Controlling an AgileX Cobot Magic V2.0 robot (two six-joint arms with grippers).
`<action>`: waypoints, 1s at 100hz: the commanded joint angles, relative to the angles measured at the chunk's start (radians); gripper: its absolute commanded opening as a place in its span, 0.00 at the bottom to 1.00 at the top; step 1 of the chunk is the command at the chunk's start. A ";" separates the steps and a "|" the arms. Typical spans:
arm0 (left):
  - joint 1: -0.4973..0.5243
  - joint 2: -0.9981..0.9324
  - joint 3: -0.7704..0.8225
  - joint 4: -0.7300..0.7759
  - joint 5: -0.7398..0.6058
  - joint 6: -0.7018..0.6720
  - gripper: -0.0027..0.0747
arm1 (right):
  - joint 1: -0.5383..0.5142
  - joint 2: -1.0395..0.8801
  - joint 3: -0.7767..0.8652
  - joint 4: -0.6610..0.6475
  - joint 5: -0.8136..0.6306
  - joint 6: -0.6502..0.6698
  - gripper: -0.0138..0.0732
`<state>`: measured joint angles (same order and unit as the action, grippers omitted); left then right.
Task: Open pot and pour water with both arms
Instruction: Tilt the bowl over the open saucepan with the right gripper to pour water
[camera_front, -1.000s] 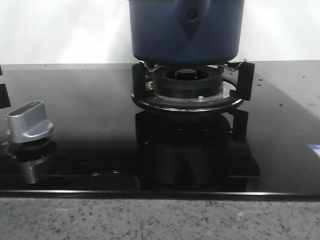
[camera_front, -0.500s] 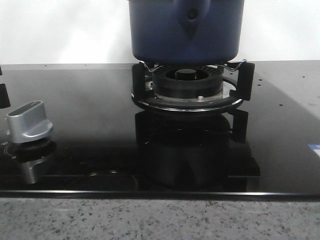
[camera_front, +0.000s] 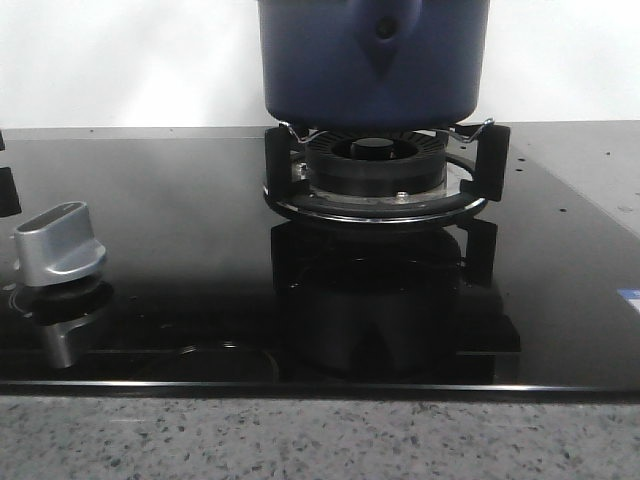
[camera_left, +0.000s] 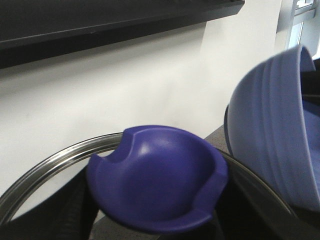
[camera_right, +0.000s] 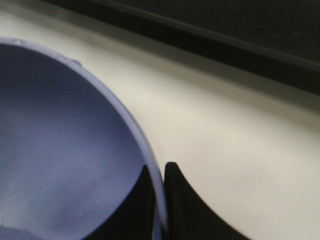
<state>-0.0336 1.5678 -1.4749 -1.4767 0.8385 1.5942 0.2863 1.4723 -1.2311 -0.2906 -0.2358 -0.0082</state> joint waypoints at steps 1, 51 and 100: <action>0.002 -0.055 -0.040 -0.091 0.005 -0.009 0.51 | -0.020 -0.041 -0.031 0.003 -0.142 -0.007 0.11; 0.002 -0.055 -0.040 -0.091 0.005 -0.009 0.51 | -0.023 -0.037 0.038 0.003 -0.246 -0.004 0.10; 0.002 -0.055 -0.040 -0.091 0.013 -0.009 0.51 | -0.027 -0.016 0.214 0.180 -0.677 -0.134 0.10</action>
<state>-0.0336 1.5678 -1.4749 -1.4767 0.8423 1.5942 0.2630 1.4899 -0.9992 -0.1420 -0.7583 -0.1295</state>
